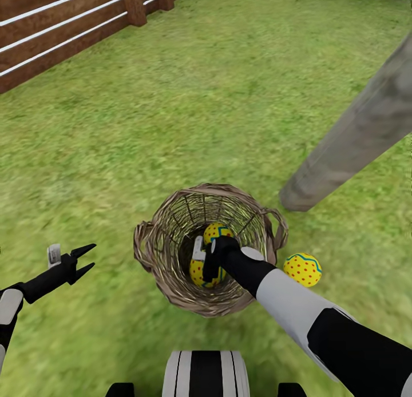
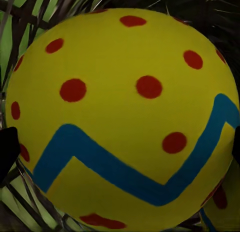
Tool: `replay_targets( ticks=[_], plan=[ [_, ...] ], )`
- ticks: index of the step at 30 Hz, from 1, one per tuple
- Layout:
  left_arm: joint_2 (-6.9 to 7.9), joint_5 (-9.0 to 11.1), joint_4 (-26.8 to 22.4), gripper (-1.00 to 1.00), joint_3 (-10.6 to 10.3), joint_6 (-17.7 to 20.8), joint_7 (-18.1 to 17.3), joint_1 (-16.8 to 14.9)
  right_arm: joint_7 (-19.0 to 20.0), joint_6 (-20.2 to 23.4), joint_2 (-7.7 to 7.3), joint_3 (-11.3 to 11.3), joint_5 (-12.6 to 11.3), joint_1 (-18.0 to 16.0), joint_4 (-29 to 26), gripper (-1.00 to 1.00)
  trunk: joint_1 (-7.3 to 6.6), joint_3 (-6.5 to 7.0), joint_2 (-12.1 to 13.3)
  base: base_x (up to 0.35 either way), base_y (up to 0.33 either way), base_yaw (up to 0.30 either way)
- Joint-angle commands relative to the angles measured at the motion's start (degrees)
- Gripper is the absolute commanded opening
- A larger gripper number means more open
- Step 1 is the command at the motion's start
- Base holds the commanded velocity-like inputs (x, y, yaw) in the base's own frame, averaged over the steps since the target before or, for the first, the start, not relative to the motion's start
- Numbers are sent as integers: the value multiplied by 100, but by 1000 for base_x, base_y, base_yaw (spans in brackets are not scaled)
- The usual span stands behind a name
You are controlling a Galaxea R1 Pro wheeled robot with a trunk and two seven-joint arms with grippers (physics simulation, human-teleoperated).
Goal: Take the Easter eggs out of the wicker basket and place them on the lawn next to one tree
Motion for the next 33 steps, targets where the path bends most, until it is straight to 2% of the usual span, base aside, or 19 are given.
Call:
replay_targets(
  ticks=[1, 6, 33],
  plan=[
    [-3, -14, 0, 100, 10, 24, -24, -3, 36, 28, -2, 14, 72, 0, 321, -100, 0, -3, -1, 0, 0, 0],
    [-1, -12, -2, 100, 11, 24, -37, -3, 36, 28, -2, 14, 72, 0, 321, -100, -2, 19, 1, 0, 0, 0],
    [-1, -19, -5, 100, 1, 24, 13, -3, 88, -27, 7, 32, 47, 0, 301, -100, -72, 617, 37, 0, 0, 0]
  ],
)
